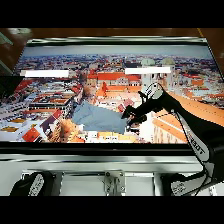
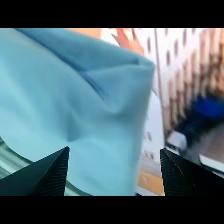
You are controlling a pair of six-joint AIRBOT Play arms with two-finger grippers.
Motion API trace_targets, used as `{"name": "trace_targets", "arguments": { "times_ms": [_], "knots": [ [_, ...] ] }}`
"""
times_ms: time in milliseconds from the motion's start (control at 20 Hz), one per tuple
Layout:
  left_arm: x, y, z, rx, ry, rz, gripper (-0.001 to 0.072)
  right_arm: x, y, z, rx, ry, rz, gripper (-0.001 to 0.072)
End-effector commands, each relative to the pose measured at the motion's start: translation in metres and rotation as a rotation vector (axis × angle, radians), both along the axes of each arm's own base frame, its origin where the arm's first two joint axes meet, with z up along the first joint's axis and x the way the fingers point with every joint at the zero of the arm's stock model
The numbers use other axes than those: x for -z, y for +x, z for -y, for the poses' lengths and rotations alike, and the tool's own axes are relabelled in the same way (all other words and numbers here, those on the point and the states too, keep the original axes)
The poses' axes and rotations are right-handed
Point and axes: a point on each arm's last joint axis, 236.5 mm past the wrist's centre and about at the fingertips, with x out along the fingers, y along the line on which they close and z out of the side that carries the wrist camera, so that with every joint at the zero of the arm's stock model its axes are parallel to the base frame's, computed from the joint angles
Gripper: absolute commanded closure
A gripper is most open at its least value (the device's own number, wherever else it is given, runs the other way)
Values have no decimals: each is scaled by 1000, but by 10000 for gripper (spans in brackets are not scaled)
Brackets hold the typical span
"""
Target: Fold the shirts.
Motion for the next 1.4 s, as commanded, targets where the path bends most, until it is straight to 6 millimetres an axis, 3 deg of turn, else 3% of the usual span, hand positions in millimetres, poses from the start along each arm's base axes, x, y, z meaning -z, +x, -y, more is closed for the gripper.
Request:
{"name": "trace_targets", "arguments": {
  "times_ms": [0, 100, 150, 200, 250, 350, 450, 550, 650, 750, 850, 950, 1050, 1100, 1250, 1350],
  "knots": [
    [1, 0, -1, -4, 4, -2, 674, 1, 7, -37, 69, 143, -12, 40],
    [-1, 2, -3, -14, 3, 5, 674, 10, -1, -48, 53, 143, -36, 41],
    [-1, 2, -4, -16, 2, 7, 674, 12, -4, -51, 40, 144, -39, 81],
    [-1, 2, -3, -16, 2, 6, 674, 12, -6, -53, 20, 146, -25, 301],
    [-1, 2, -3, -16, 1, 6, 674, 10, -4, -53, 8, 149, -4, 646],
    [-1, 2, -3, -22, -21, -6, 674, -2, 14, -46, -21, 163, 96, 643],
    [-1, 1, -2, -16, -22, -9, 674, -26, 52, -26, 25, 152, 240, 644],
    [-1, 1, -2, -17, -32, -14, 674, -56, 101, 15, 154, 129, 372, 644],
    [-1, 1, -2, -21, -46, -22, 674, -85, 141, 77, 300, 99, 470, 643],
    [-2, 0, -1, -29, -80, -38, 674, -102, 164, 154, 444, 52, 519, 644],
    [-7, -2, 3, -22, -119, -35, 674, -111, 168, 235, 601, 10, 536, 644],
    [-16, -4, 15, 14, -158, -20, 674, -107, 153, 314, 743, -45, 502, 644],
    [-19, -8, 29, 59, -174, -17, 674, -93, 116, 382, 854, -108, 406, 644],
    [-19, -10, 38, 86, -174, -20, 674, -81, 88, 411, 885, -156, 337, 644],
    [-22, -15, 61, 148, -178, -13, 674, -49, -5, 475, 973, -294, 96, 644],
    [-26, -15, 72, 168, -186, 4, 674, -47, -48, 501, 1064, -310, 36, 644]
  ]
}}
